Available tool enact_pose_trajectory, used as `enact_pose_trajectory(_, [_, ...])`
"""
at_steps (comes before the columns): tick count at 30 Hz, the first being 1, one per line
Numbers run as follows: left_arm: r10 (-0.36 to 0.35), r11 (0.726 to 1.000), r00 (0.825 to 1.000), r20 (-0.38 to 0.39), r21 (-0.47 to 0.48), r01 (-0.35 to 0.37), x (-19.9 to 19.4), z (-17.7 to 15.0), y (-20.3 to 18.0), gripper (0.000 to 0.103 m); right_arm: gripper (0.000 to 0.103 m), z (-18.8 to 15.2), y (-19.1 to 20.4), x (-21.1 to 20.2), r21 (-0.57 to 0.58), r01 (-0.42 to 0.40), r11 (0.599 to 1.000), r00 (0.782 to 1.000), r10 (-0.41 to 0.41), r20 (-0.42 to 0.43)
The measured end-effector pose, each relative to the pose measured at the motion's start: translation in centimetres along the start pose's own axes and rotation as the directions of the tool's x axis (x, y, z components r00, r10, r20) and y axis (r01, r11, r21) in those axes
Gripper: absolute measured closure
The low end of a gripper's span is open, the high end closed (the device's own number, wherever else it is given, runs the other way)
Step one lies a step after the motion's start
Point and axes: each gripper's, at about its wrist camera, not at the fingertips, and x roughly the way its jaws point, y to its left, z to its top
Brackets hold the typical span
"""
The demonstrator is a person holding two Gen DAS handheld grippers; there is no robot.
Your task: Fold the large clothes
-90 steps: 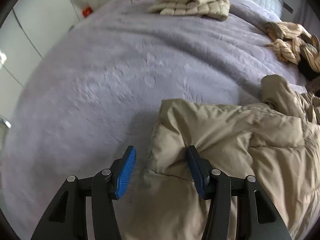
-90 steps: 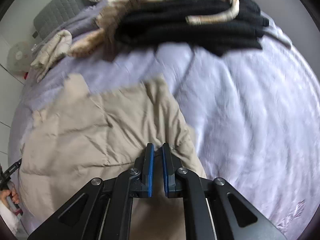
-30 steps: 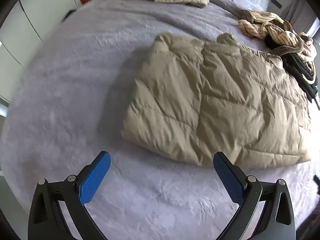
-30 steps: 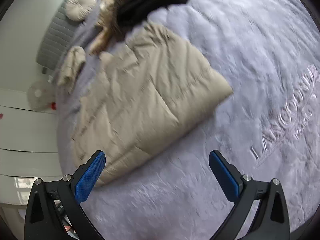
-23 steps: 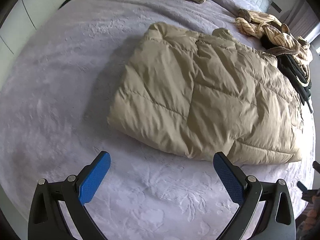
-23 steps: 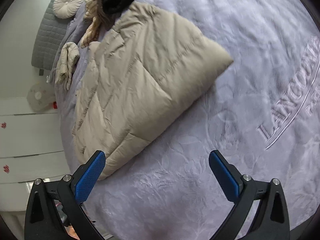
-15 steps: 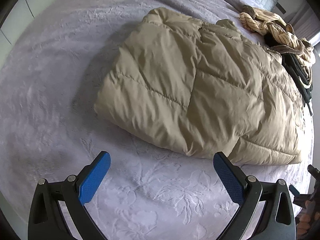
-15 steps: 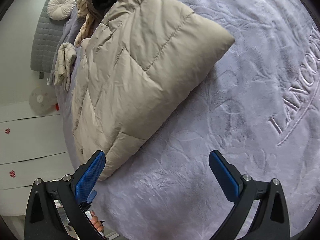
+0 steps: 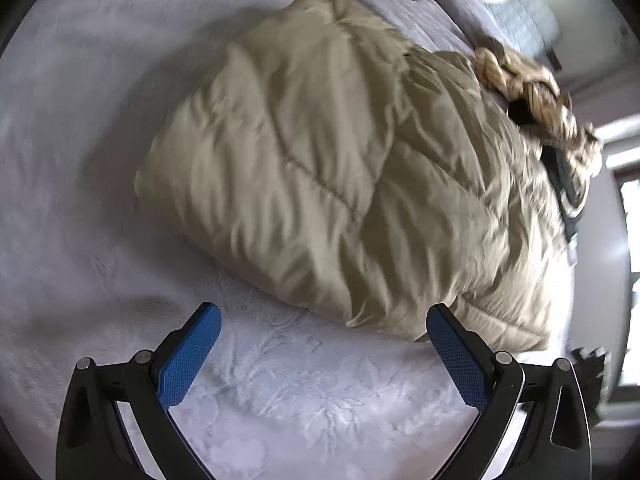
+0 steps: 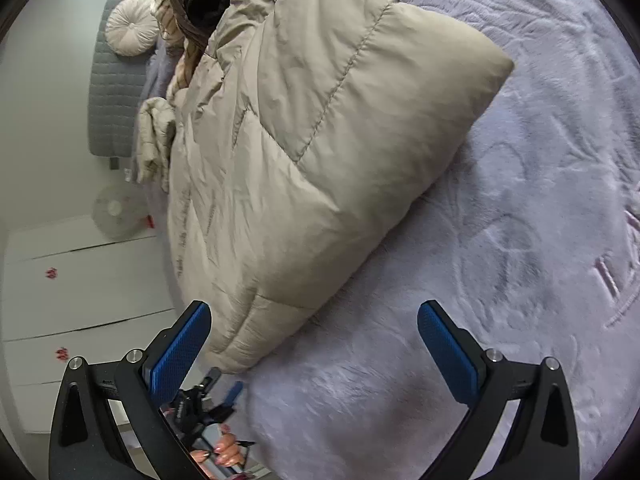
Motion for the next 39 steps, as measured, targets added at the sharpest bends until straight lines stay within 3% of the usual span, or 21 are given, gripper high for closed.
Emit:
enact_pose_trajectory(4, [-0.064, 0.997, 0.998, -0.016, -0.051, 0.063, 1.3, 0.3, 1.4, 0.000, 0.000, 0.6, -0.6, 0.6, 0.019, -0.068, 0.997, 0.998, 0.068, 0.009])
enact_pose_trajectory(11, [-0.154, 0.988, 0.988, 0.033, -0.027, 0.155, 3.5, 2.3, 0.0, 0.000, 0.000, 2.8, -0.4, 2.7, 0.026, -0.213, 0.977, 0.977, 0.212, 0.025])
enact_pose_trajectory(15, [-0.183, 0.979, 0.981, 0.064, -0.075, 0.188, 4.8, 4.2, 0.0, 0.000, 0.000, 4.4, -0.3, 5.1, 0.032, -0.280, 0.959, 0.960, 0.279, 0.035])
enact_pose_trajectory(19, [-0.169, 0.975, 0.980, 0.103, -0.128, 0.181, 5.5, 5.5, -0.1, 0.001, 0.000, 5.8, -0.1, 6.3, 0.048, -0.305, 0.951, 0.952, 0.303, 0.055])
enact_pose_trajectory(20, [-0.153, 0.977, 0.981, 0.117, -0.131, 0.169, 5.3, 5.6, -0.3, 0.013, 0.000, 5.9, -0.1, 6.3, 0.063, -0.307, 0.950, 0.951, 0.303, 0.061])
enact_pose_trajectory(21, [-0.148, 0.979, 0.981, 0.123, -0.122, 0.163, 5.2, 5.7, -0.5, 0.038, 0.002, 5.8, 0.0, 6.3, 0.071, -0.307, 0.949, 0.951, 0.303, 0.062])
enact_pose_trajectory(23, [-0.178, 0.976, 0.977, 0.120, -0.106, 0.191, 4.9, 5.9, -1.0, 0.066, 0.014, 5.6, 0.2, 5.9, 0.076, -0.304, 0.950, 0.952, 0.300, 0.059])
enact_pose_trajectory(24, [-0.192, 0.975, 0.974, 0.123, -0.093, 0.204, 4.5, 5.9, -1.4, 0.078, 0.037, 5.6, 0.2, 5.8, 0.082, -0.284, 0.955, 0.958, 0.281, 0.050])
enact_pose_trajectory(25, [-0.199, 0.975, 0.972, 0.126, -0.076, 0.209, 4.1, 5.9, -1.6, 0.081, 0.054, 5.5, 0.3, 5.7, 0.087, -0.270, 0.959, 0.963, 0.267, 0.042])
enact_pose_trajectory(28, [-0.200, 0.979, 0.969, 0.147, -0.016, 0.204, 2.4, 5.8, -2.9, 0.087, 0.074, 5.3, 0.8, 5.0, 0.064, -0.287, 0.956, 0.958, 0.285, 0.045])
enact_pose_trajectory(33, [-0.199, 0.979, 0.965, 0.170, 0.072, 0.189, -0.9, 4.9, -4.5, 0.088, 0.079, 4.6, 2.8, 3.0, 0.001, -0.324, 0.946, 0.945, 0.323, 0.040])
enact_pose_trajectory(39, [-0.187, 0.975, 0.976, 0.111, 0.139, 0.171, -4.3, 1.0, -5.0, 0.088, 0.080, 1.2, 2.5, -0.5, -0.015, -0.315, 0.949, 0.949, 0.315, 0.005])
